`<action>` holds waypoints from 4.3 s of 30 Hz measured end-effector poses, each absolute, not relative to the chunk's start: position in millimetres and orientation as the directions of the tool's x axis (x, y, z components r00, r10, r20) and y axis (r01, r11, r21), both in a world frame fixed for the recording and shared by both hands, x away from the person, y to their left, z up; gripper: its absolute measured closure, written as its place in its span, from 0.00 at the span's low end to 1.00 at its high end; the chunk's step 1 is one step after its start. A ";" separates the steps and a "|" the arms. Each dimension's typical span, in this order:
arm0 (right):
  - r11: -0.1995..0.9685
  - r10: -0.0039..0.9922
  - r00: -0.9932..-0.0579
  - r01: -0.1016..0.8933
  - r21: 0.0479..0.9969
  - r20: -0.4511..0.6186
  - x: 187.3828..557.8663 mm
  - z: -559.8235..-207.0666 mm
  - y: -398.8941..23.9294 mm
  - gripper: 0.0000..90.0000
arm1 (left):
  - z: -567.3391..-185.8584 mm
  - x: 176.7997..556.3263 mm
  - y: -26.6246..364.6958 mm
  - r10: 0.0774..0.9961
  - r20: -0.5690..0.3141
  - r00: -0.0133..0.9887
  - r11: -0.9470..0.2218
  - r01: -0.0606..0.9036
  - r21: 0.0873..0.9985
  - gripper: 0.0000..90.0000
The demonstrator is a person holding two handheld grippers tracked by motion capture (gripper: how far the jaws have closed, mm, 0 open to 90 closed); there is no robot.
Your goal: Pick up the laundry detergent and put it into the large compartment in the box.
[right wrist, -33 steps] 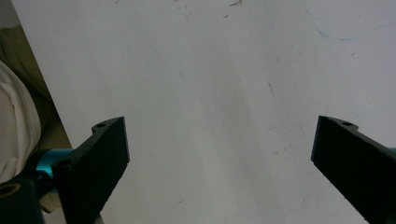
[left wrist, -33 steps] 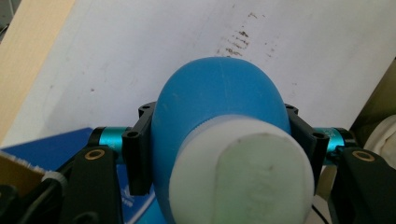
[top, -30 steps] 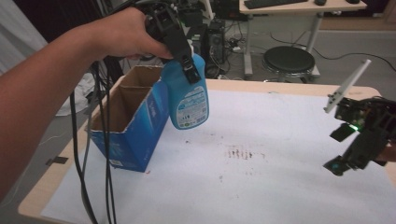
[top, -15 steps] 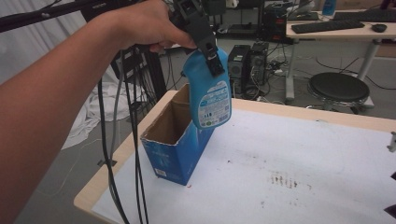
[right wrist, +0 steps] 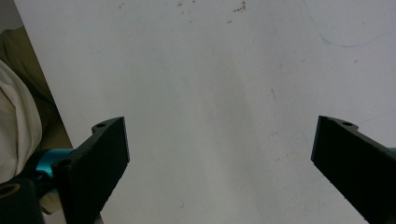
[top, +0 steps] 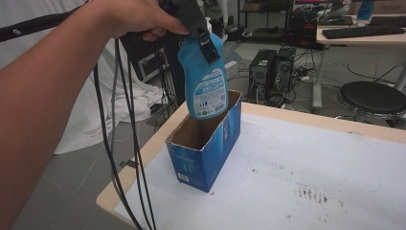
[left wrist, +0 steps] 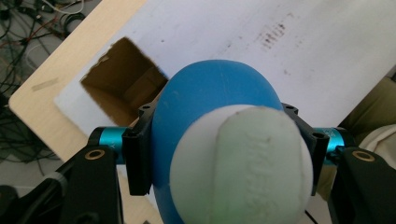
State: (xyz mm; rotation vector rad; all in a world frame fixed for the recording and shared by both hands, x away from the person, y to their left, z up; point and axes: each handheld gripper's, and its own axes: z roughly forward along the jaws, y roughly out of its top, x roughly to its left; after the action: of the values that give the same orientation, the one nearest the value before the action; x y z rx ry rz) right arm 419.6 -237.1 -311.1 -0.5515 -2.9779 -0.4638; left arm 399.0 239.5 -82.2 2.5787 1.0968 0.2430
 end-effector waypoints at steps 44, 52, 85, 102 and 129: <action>0.883 0.362 -0.923 0.385 0.269 0.131 421.9 -311.1 -240.1 0.04 | -224.7 419.7 258.8 0.635 0.010 0.772 -0.749 0.613 0.251 0.42; 0.885 0.356 -0.925 0.380 0.269 0.134 423.5 -312.9 -238.4 0.04 | -259.3 421.5 257.5 0.640 0.026 0.768 -0.755 0.623 0.204 0.42; 0.885 0.360 -0.923 0.383 0.264 0.133 422.7 -312.9 -239.9 0.04 | -273.3 427.0 267.3 0.690 -0.001 0.724 -0.702 0.669 0.245 0.32; 0.885 0.357 -0.925 0.380 0.269 0.131 421.0 -311.0 -240.1 0.04 | -246.1 414.2 275.3 0.695 -0.009 0.719 -0.679 0.660 0.321 0.31; 0.880 0.354 -0.928 0.372 0.295 0.115 412.4 -303.5 -242.2 0.04 | -208.7 405.8 187.9 0.577 -0.040 0.816 -0.763 0.555 0.332 0.21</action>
State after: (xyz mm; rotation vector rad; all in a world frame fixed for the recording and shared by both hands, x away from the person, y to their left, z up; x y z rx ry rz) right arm 412.4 -242.2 -303.5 -0.5779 -2.9901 -0.4864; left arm 405.8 187.9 -208.7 2.6710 0.8582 0.0921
